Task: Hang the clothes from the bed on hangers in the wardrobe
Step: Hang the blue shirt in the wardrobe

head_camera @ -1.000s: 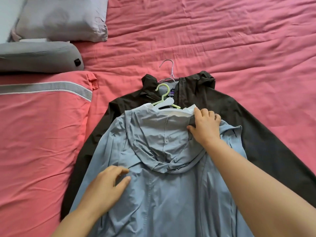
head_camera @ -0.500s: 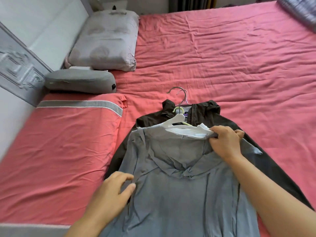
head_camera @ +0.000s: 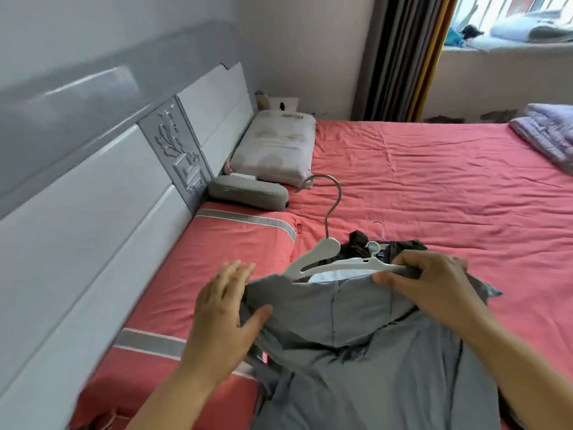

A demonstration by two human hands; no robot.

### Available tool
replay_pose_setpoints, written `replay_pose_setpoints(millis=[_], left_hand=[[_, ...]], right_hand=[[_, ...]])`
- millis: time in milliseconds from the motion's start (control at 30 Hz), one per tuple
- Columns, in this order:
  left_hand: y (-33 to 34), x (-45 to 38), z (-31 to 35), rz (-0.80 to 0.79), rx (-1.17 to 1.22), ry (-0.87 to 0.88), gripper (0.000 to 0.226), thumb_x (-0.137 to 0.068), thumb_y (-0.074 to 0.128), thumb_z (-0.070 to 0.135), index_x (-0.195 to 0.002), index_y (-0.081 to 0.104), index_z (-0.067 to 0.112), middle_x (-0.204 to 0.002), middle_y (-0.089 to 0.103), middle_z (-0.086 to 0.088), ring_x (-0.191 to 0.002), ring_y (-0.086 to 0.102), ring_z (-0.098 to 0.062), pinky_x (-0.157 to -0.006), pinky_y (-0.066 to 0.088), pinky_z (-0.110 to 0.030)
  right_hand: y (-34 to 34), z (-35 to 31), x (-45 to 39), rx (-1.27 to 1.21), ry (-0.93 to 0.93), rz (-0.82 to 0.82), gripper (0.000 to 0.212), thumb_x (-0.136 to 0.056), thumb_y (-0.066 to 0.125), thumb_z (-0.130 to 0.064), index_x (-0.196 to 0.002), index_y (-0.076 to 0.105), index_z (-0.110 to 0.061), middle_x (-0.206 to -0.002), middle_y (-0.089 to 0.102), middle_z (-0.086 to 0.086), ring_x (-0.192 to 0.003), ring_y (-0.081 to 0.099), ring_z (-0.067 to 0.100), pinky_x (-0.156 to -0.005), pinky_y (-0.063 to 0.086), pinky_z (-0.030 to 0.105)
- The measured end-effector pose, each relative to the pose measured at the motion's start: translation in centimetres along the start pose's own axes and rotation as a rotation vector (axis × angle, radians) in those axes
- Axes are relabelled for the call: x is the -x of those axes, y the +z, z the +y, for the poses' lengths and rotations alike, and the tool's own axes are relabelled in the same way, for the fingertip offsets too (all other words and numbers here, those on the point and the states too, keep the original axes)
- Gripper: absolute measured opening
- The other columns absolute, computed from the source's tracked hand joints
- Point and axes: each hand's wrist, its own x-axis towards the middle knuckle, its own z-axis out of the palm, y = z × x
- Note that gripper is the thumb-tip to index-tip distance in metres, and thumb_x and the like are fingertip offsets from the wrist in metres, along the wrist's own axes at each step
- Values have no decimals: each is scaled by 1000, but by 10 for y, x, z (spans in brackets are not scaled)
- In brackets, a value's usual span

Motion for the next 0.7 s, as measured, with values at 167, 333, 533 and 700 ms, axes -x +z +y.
replay_pose_setpoints(millis=[167,333,533,700], left_hand=[[-119,61,-15,195,-103,30,74,-82,27,77,-121,60,23,-119,63,5,-113,57,-19,-102,34,-55],[-228,136,-29,441,-155,57,59,-84,37,70,-97,69,23,-93,70,9,-84,64,-13,-81,47,-32],[-315,232,-43,613,-340,-155,48,-83,39,67,-58,35,27,-45,32,14,-44,40,-8,-46,23,-11],[-357,306,-47,724,-448,-298,48,-80,44,67,-62,44,23,-49,40,13,-45,44,-9,-44,21,-13]], right_hand=[[0,-128,44,-59,-137,37,36,-65,77,-40,-54,58,-10,-43,42,-9,-56,47,9,-62,29,11],[23,-236,87,-162,-254,-74,39,-63,78,-43,-47,51,-18,-40,38,-13,-46,39,2,-49,31,16],[57,-345,130,-201,-471,-262,27,-61,75,-53,-56,60,-31,-42,45,-11,-53,40,7,-54,25,27],[82,-422,165,-216,-666,-408,24,-60,73,-56,-58,63,-34,-44,54,-8,-58,52,14,-52,28,27]])
